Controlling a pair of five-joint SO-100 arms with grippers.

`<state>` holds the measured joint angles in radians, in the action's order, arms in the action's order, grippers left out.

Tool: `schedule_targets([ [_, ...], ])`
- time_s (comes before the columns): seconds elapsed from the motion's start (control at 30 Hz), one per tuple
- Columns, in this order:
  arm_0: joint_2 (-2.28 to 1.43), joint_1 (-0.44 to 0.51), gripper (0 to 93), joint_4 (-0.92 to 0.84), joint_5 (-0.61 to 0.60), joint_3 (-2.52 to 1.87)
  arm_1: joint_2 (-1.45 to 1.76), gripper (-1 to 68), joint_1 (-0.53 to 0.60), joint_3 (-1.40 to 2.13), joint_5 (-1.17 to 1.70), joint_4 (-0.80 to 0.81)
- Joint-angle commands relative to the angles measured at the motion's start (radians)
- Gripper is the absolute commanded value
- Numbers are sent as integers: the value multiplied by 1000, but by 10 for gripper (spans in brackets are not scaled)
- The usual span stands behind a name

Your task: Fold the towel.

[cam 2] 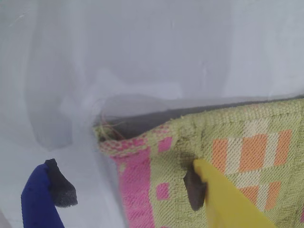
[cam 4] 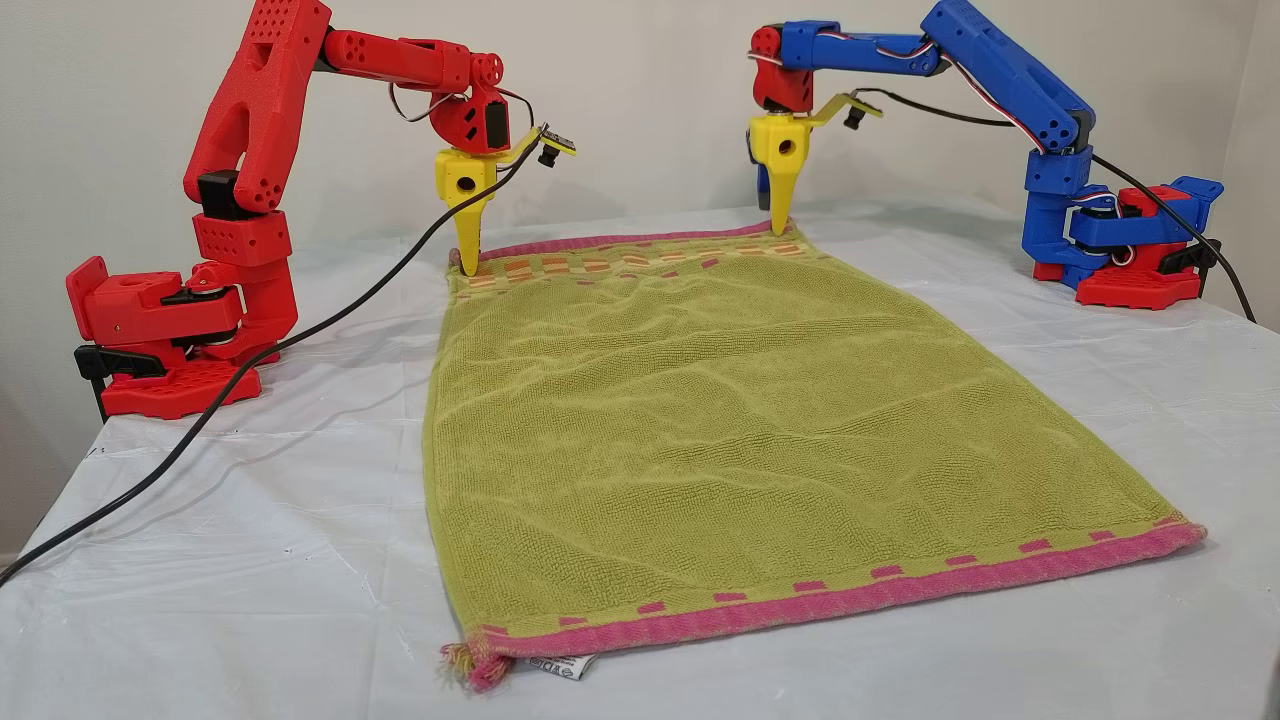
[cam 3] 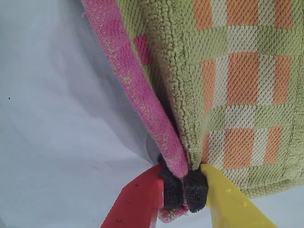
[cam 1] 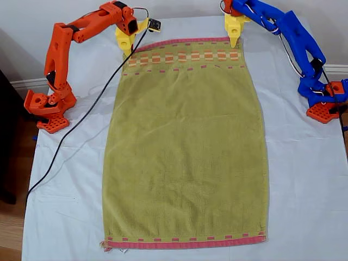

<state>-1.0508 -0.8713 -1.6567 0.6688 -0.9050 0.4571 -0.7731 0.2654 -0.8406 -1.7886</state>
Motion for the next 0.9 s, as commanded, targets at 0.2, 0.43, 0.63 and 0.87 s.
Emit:
schedule_targets([
  [0.2,-21,5,2,15,9,-12,3,497,8,-98,-3,-11],
  [0.43,-26,3,2,20,8,-18,21,496,-12,-44,-8,-11],
  [0.63,-26,3,2,28,14,-20,23,405,-14,-34,8,-11],
  [0.87,-37,3,2,29,15,-23,26,17,-21,-23,-15,-11],
])
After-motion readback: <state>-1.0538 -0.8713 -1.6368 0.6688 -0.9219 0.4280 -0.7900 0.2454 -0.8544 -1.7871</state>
